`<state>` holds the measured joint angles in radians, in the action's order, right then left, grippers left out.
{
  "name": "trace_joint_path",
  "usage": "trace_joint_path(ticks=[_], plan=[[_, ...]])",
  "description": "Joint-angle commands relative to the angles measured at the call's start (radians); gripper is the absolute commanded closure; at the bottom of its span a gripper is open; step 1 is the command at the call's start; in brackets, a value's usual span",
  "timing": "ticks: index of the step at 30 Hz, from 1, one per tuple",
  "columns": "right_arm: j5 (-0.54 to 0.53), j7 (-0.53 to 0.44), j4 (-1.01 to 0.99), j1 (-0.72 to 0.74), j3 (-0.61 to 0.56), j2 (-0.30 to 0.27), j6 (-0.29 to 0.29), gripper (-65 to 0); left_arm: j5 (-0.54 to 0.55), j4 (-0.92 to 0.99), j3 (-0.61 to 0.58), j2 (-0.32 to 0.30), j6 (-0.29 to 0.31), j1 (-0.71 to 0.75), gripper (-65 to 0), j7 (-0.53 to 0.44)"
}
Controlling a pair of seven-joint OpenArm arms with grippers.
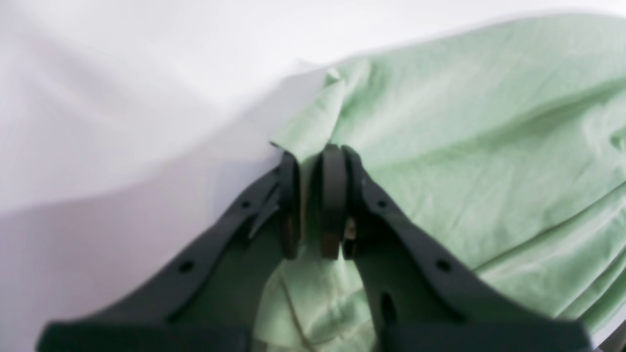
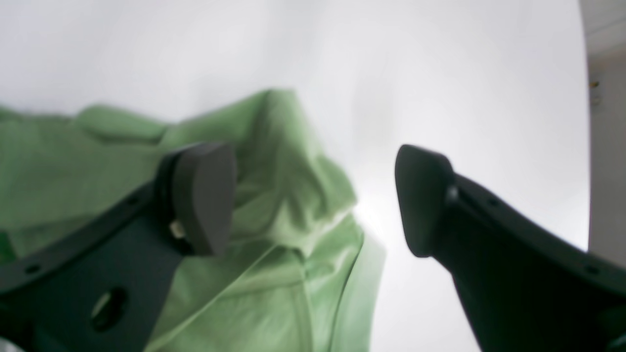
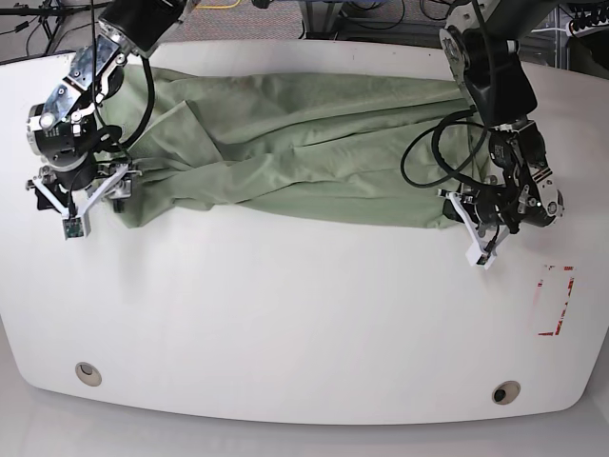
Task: Fold the T-shirt properly
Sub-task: 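Move the right gripper to the strip's other end and grasp it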
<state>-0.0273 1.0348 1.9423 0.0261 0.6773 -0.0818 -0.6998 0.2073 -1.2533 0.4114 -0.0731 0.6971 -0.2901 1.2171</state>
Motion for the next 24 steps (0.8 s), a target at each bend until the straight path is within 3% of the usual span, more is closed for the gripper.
trace_joint_path(ticks=[1, 11, 24], plan=[[0.002, -0.018, -0.073, 0.067, 0.006, -0.017, 0.002, -48.7, -0.013, -0.045, -0.006, -0.024, 0.001, 0.007, -5.7, 0.016], [-0.007, -0.024, -0.310, 0.179, 0.006, -0.059, 0.002, -48.7, -0.013, -0.059, -0.003, -0.034, 0.001, 0.039, -5.8, 0.016], [-0.003, -0.147, -0.573, 0.243, -0.001, -0.065, 0.002, -48.0, -0.013, -0.058, -0.003, -0.034, 0.001, 0.039, -6.0, 0.016]])
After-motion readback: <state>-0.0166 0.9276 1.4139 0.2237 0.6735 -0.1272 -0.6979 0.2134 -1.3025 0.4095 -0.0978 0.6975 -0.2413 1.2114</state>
